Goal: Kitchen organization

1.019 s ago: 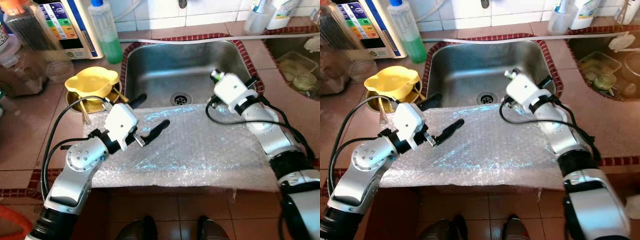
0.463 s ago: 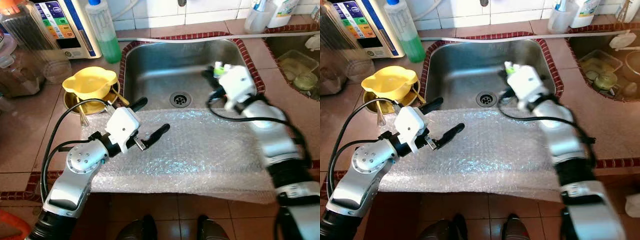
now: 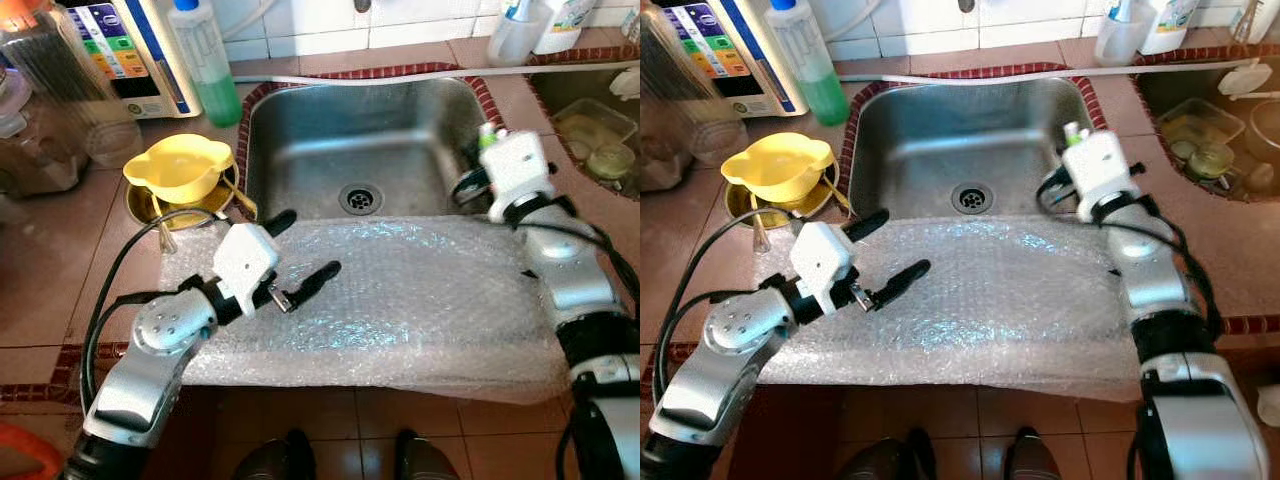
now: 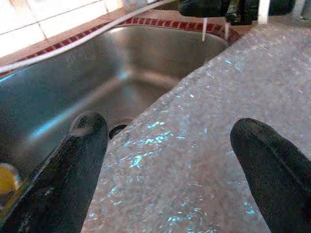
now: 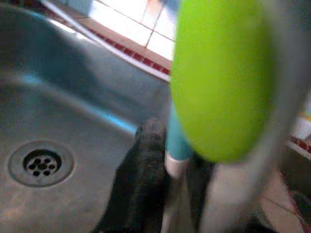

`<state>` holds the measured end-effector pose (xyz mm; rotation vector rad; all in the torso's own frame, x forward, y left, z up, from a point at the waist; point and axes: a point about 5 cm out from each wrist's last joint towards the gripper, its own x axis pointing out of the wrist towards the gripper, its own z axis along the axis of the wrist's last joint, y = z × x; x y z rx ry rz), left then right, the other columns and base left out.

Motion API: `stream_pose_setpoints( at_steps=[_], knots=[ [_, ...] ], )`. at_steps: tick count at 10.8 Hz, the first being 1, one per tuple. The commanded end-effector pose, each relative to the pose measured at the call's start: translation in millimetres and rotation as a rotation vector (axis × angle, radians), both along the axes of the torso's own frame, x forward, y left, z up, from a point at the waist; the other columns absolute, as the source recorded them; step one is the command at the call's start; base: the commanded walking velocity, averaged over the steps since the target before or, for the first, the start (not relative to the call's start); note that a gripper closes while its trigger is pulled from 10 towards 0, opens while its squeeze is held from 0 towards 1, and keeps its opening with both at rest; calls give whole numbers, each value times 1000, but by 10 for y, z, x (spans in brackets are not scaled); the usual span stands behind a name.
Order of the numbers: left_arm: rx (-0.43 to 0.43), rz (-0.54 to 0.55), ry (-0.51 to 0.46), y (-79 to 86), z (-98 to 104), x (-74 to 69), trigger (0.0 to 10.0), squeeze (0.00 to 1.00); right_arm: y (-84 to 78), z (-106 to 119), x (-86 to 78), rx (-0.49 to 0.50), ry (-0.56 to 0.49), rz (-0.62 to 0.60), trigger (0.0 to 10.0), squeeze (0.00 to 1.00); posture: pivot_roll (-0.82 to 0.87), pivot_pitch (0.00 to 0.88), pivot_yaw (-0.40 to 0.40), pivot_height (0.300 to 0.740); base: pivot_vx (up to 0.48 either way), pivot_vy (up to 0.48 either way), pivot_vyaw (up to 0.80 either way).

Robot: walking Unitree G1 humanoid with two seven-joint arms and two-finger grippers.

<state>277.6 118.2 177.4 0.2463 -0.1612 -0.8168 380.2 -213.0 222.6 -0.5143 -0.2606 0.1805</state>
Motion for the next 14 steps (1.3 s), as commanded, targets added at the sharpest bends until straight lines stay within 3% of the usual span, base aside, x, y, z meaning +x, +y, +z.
stream_pose_setpoints(
  at_steps=[1, 3, 6, 9, 12, 14],
  knots=[
    [-2, 17, -5, 48, 28, -7, 10000, 1000, 20, 42, 14, 25, -11, 9, 10000, 1000, -146, 233, 143, 740, 0, 0, 0],
    [6, 20, -10, 62, 41, 0, 10000, 1000, 83, 43, 32, 89, 3, 36, 10000, 1000, -142, 232, 142, 740, 0, 0, 0],
    [-14, 35, -5, 67, 74, 16, 10000, 1000, 189, 12, 43, 96, 20, 76, 10000, 1000, -144, 231, 143, 740, 0, 0, 0],
    [-94, 138, -57, 170, 233, 117, 10000, 1000, 259, 59, 29, 105, 6, 110, 10000, 1000, -144, 227, 145, 740, 0, 0, 0],
    [-170, 261, -111, 346, 382, 226, 10000, 1000, 548, 113, -55, 104, -41, 216, 10000, 1000, -143, 219, 149, 740, 0, 0, 0],
    [-204, 418, -138, 521, 452, 347, 10000, 1000, 782, 134, -165, 99, -62, 308, 10000, 1000, -149, 214, 149, 740, 0, 0, 0]
  ],
)
